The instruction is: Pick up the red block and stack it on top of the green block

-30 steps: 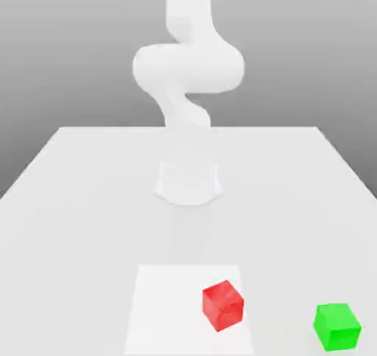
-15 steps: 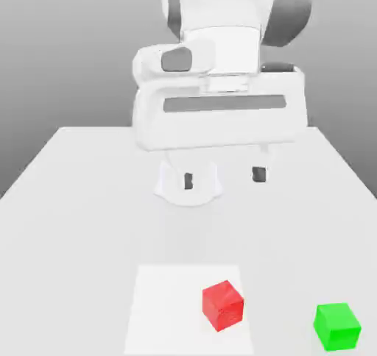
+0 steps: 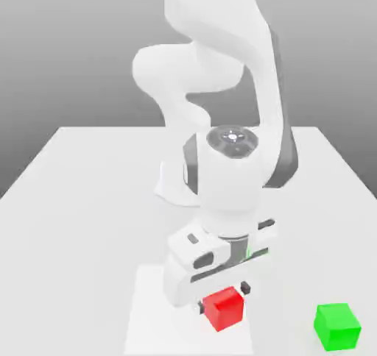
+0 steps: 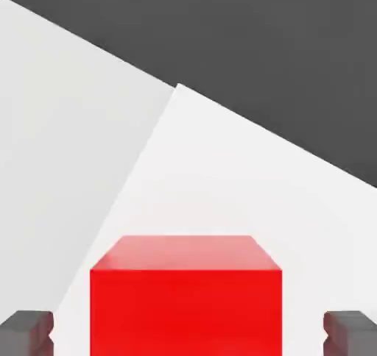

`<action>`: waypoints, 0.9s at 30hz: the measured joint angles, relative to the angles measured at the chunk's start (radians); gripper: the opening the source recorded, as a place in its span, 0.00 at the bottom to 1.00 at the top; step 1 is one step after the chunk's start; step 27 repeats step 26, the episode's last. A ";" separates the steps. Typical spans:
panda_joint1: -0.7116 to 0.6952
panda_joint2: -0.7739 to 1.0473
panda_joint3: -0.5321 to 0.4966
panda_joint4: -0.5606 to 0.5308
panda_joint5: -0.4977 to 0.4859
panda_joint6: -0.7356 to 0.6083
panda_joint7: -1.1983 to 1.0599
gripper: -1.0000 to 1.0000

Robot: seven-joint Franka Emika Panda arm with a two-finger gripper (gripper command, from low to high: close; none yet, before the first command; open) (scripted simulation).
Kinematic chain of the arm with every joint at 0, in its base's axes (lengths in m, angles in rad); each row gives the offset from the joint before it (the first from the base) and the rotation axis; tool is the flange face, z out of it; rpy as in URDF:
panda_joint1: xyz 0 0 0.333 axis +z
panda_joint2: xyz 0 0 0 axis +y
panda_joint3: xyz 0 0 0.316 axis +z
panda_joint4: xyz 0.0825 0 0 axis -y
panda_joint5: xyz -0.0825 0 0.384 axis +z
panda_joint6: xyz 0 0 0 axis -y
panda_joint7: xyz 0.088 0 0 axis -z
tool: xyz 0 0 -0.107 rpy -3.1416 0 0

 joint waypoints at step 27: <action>0.195 0.041 0.143 0.265 -0.107 -0.230 -0.008 1.00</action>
